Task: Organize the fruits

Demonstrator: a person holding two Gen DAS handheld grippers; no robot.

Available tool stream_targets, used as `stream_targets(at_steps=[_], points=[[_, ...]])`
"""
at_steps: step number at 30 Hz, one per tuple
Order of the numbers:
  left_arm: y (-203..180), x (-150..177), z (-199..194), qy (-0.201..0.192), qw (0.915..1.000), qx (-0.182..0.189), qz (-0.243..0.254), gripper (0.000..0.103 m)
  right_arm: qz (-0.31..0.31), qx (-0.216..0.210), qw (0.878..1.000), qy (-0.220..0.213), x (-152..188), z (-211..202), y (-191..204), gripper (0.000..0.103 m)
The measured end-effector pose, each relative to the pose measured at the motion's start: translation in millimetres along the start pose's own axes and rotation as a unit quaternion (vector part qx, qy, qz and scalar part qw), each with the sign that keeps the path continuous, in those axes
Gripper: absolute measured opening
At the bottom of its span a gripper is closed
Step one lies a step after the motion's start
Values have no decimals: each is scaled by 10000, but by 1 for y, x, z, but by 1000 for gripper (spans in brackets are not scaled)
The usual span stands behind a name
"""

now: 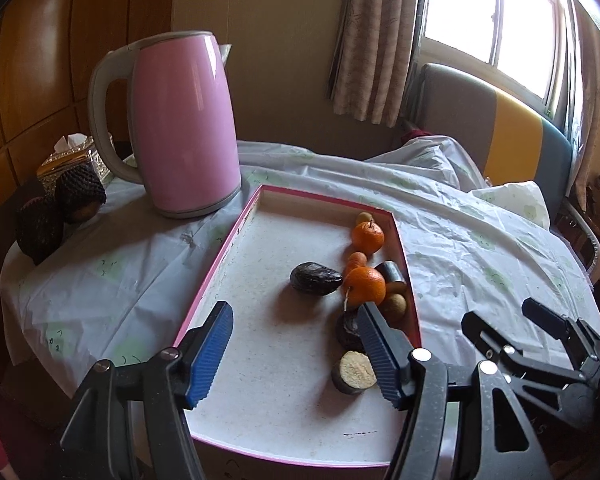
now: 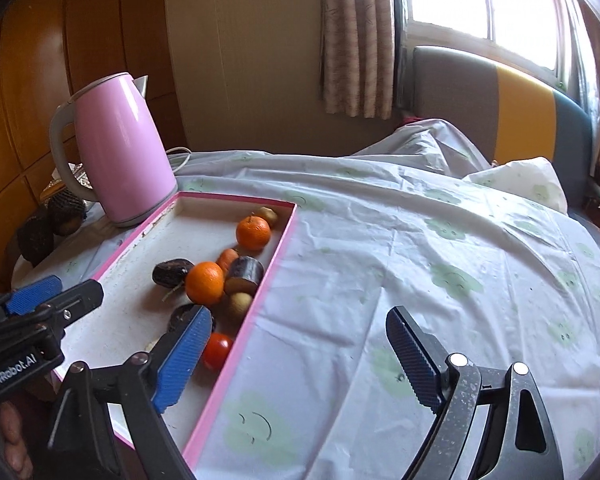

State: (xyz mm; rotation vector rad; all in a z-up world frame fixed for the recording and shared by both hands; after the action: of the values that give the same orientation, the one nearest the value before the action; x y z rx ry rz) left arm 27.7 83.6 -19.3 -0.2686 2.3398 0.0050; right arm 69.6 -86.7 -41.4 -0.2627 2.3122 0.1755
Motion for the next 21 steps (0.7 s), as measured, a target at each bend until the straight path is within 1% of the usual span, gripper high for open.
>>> stream_targets(at_steps=[1, 5, 7, 10, 21], points=[[0, 0, 0, 29, 9999, -96, -14, 72, 3, 1, 10000, 5, 2, -1, 0, 89], [-1, -1, -3, -27, 9997, -211, -124, 72, 13, -9, 10000, -31, 3, -6, -1, 89], [0, -2, -8, -154, 9995, -259, -132, 72, 10, -27, 10000, -36, 5, -7, 0, 90], [2, -3, -12, -299, 9985, -449, -90, 72, 3, -31, 10000, -50, 6, -9, 1, 90], [1, -4, -17, -349, 9985, -412, -53, 72, -51, -103, 9999, -90, 6, -13, 8, 90]])
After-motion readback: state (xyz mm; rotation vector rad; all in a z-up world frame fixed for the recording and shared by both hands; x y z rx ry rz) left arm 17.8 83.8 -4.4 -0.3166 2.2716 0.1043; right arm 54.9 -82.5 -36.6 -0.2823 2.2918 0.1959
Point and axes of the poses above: each gripper's, at about its wrist camera, not at the fingertips, and z roughly the way its jaws point, y to its left, x to its underside, the point moved 5 cm from there along z, roughly the way its jaws point, and after that the axes turned 2 degrees about y, right-handed, at the moved point
